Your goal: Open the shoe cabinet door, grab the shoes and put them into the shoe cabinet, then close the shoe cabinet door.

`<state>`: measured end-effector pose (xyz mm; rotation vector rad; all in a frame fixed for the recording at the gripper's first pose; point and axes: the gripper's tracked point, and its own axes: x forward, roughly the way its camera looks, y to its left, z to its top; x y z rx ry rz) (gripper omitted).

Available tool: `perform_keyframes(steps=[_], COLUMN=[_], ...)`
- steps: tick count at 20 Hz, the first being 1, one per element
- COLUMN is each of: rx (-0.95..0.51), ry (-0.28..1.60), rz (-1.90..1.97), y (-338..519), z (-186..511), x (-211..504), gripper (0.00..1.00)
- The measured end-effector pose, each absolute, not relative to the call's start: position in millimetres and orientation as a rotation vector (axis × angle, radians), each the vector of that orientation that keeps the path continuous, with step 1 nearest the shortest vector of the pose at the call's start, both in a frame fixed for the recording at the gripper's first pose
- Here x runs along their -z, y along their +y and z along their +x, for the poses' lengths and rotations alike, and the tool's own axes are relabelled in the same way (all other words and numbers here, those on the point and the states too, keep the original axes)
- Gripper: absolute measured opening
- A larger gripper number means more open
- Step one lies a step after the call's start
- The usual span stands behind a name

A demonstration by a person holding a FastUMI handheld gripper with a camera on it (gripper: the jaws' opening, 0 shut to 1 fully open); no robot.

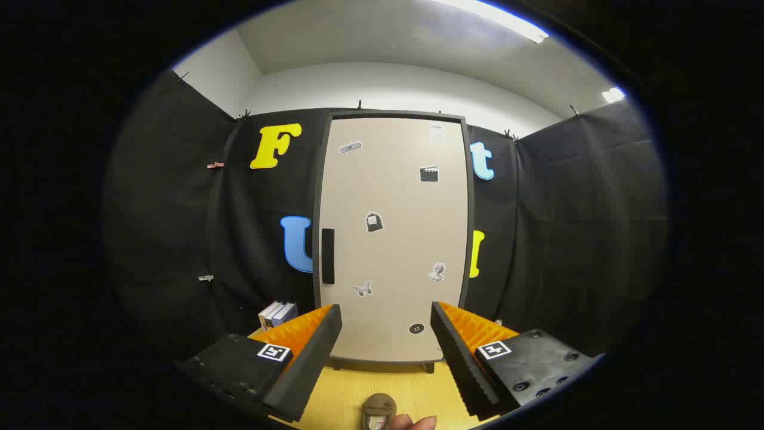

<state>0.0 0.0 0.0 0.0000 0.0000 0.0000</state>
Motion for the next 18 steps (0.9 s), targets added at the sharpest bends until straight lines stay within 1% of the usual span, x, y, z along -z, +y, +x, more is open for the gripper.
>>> perform_keyframes(steps=[3,12,18], rx=[0.005,0.055,0.045], ry=[0.021,-0.014,-0.004], rz=[-0.001,0.018,0.029], y=[-3.1,-22.7,-15.5], z=[6.0,20.5,27.8], x=[7.5,-2.3,-1.4], gripper=[0.98,0.98,0.98])
